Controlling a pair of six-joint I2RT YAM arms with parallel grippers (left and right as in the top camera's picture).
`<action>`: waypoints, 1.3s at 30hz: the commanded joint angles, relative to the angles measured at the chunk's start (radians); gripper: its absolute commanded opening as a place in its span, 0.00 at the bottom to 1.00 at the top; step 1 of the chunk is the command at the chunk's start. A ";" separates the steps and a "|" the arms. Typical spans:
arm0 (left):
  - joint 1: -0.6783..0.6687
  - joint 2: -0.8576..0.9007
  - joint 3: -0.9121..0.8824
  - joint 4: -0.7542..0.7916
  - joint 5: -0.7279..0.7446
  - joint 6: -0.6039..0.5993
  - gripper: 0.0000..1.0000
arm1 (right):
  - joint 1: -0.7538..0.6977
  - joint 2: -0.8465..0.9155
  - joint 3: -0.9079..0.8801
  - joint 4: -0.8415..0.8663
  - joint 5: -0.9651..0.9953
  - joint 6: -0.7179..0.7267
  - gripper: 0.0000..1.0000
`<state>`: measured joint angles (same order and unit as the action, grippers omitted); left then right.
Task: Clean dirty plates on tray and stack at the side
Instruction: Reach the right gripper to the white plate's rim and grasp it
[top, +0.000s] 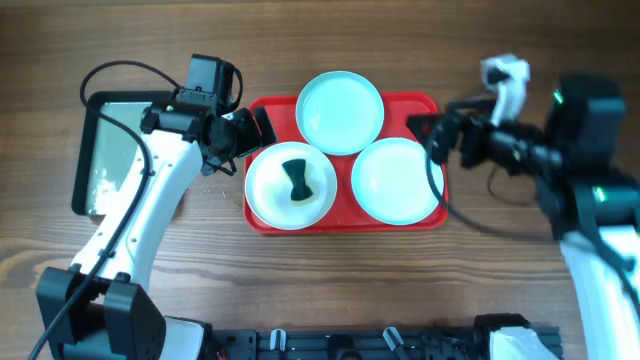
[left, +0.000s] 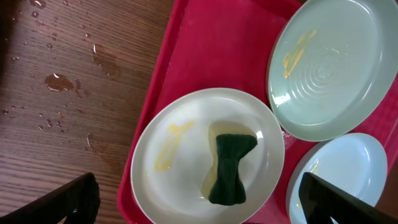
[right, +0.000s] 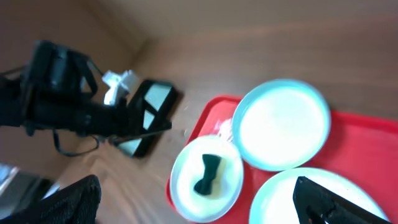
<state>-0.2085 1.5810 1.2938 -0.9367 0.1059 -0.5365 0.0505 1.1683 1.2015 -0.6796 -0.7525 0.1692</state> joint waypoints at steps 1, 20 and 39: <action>0.002 0.013 0.006 -0.011 0.011 0.005 1.00 | 0.070 0.058 0.025 -0.022 0.018 -0.035 1.00; 0.002 0.019 0.000 -0.011 -0.015 0.005 1.00 | 0.395 0.349 0.018 0.029 0.486 0.176 0.50; 0.001 0.019 0.000 -0.011 -0.014 0.005 1.00 | 0.444 0.756 0.018 0.245 0.418 0.026 0.43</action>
<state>-0.2085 1.5879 1.2934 -0.9466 0.1013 -0.5365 0.4942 1.8816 1.2068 -0.4473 -0.3206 0.2188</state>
